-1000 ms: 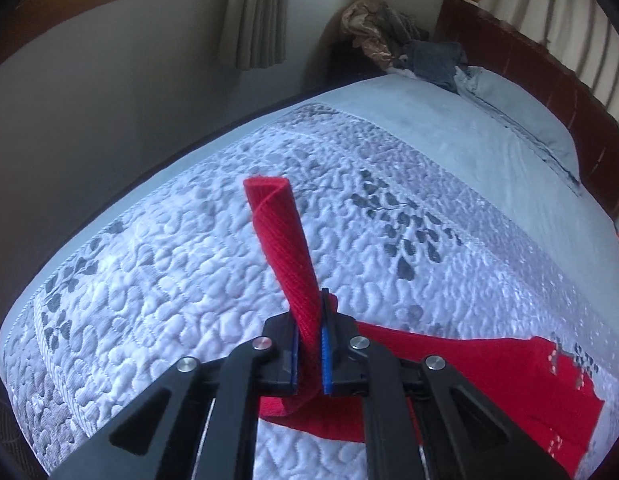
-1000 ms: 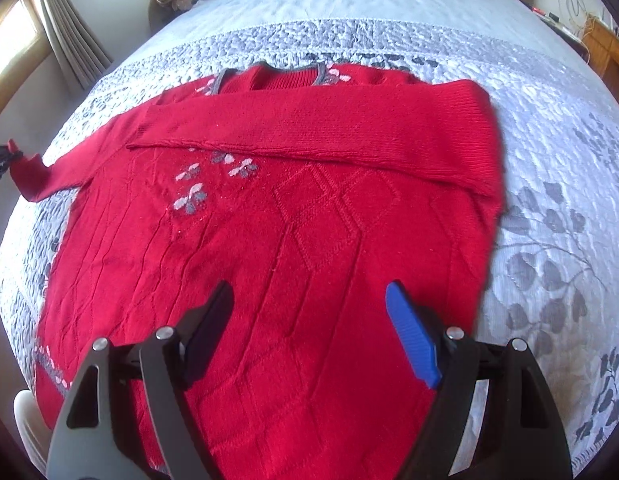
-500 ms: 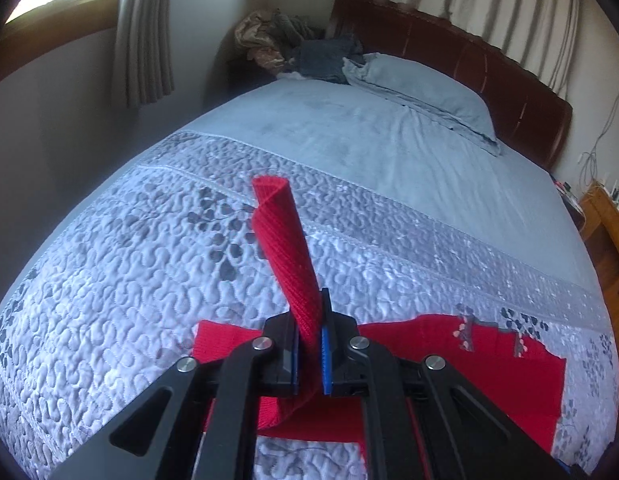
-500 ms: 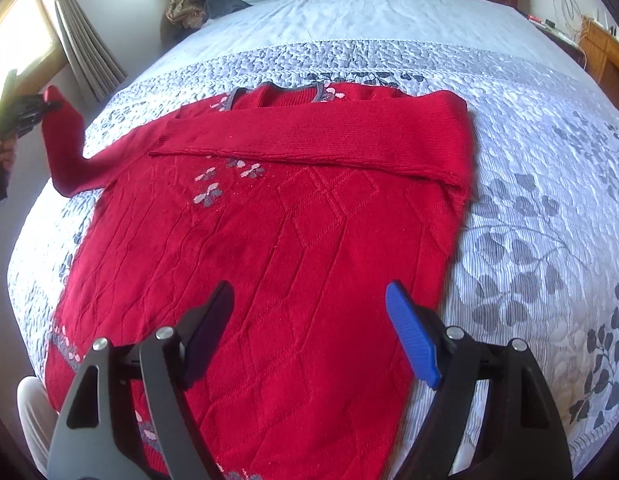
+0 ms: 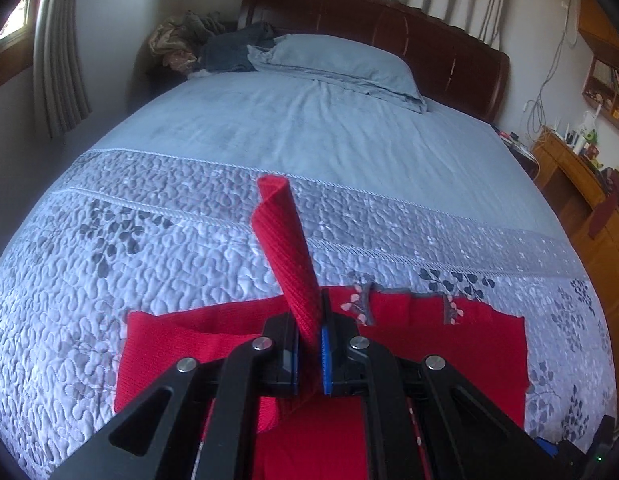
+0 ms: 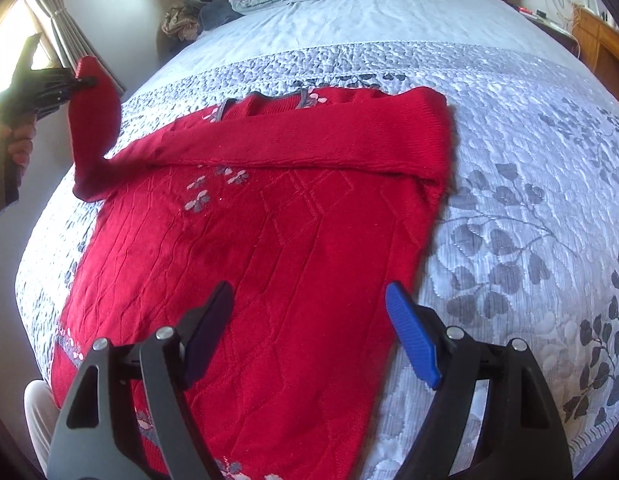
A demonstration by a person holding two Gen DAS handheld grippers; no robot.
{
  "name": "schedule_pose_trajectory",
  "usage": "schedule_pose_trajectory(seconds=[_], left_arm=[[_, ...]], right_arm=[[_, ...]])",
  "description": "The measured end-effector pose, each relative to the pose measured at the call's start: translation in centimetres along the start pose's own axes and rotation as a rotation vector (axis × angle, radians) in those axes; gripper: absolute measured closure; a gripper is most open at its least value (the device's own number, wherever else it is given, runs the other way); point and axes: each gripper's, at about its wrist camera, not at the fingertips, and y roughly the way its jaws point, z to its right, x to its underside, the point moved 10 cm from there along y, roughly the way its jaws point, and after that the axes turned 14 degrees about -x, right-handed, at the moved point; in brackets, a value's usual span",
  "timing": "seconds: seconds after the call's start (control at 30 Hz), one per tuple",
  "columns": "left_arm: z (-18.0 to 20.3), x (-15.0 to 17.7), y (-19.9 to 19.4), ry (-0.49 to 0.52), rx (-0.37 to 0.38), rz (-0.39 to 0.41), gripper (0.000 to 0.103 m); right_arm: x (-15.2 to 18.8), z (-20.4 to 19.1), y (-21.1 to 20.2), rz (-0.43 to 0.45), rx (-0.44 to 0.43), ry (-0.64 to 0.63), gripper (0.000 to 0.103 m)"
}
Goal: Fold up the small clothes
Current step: 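Lift the held sleeve and carry it across the chest with the left tool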
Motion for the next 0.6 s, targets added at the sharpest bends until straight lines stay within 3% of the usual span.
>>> schedule_pose_trajectory(seconds=[0.33, 0.6], left_arm=[[11.3, 2.9, 1.0, 0.056, 0.070, -0.010, 0.095], [17.9, 5.9, 2.2, 0.114, 0.083, -0.010, 0.095]], right_arm=[[-0.2, 1.0, -1.2, 0.023, -0.027, 0.029, 0.025], [-0.3, 2.2, -1.8, 0.037, -0.031, 0.058, 0.025]])
